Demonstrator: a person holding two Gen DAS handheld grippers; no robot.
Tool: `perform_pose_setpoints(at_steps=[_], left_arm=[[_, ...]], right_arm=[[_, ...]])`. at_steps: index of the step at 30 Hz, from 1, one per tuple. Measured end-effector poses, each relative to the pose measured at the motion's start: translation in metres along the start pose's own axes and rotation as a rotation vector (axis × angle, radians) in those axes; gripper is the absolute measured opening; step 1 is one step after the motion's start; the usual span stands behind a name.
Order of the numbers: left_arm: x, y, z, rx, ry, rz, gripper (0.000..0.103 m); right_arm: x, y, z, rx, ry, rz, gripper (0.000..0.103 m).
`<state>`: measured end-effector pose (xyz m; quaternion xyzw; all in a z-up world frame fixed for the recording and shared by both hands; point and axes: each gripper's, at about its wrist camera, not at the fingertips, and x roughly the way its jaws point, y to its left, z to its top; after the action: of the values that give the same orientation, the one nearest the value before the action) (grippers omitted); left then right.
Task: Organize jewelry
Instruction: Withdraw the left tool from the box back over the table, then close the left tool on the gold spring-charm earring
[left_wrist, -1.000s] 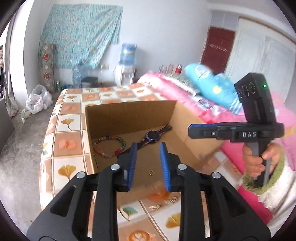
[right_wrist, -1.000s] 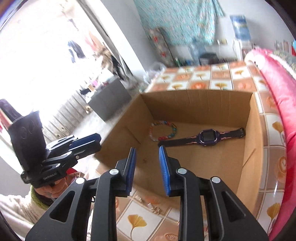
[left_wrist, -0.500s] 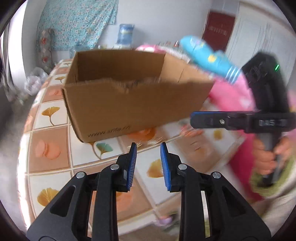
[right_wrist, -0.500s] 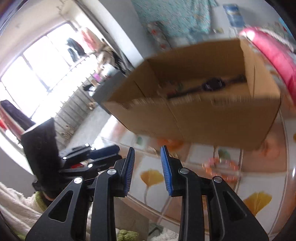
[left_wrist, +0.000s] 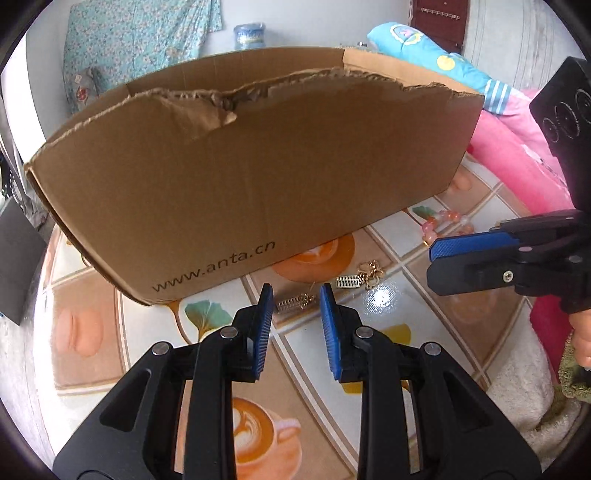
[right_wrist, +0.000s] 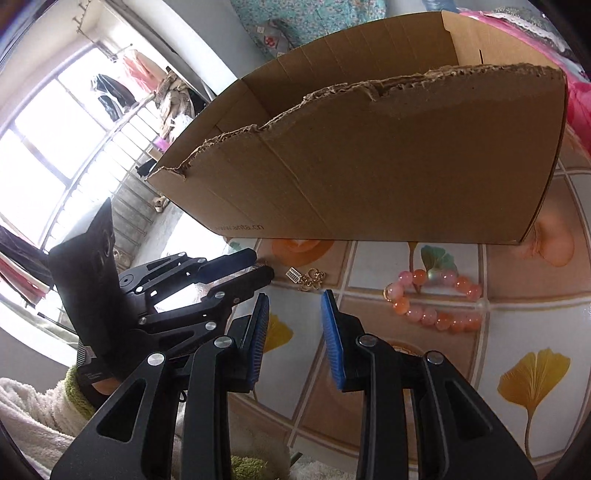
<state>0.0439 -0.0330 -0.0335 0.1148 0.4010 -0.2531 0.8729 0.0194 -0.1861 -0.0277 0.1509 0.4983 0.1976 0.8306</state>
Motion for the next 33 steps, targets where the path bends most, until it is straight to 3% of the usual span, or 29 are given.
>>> perform_pose_setpoints(at_steps=[7, 13, 33], left_arm=[[0.003, -0.002, 0.002, 0.02, -0.006, -0.005, 0.023], [0.003, -0.005, 0.001, 0.019, -0.009, -0.008, 0.005], [-0.018, 0.019, -0.022, -0.141, -0.021, -0.054, 0.004]], right_arm=[[0.004, -0.003, -0.003, 0.021, 0.01, 0.01, 0.029], [0.001, -0.001, -0.004, 0.02, 0.004, 0.006, 0.029], [0.017, 0.025, 0.001, -0.072, 0.003, -0.032, 0.029]])
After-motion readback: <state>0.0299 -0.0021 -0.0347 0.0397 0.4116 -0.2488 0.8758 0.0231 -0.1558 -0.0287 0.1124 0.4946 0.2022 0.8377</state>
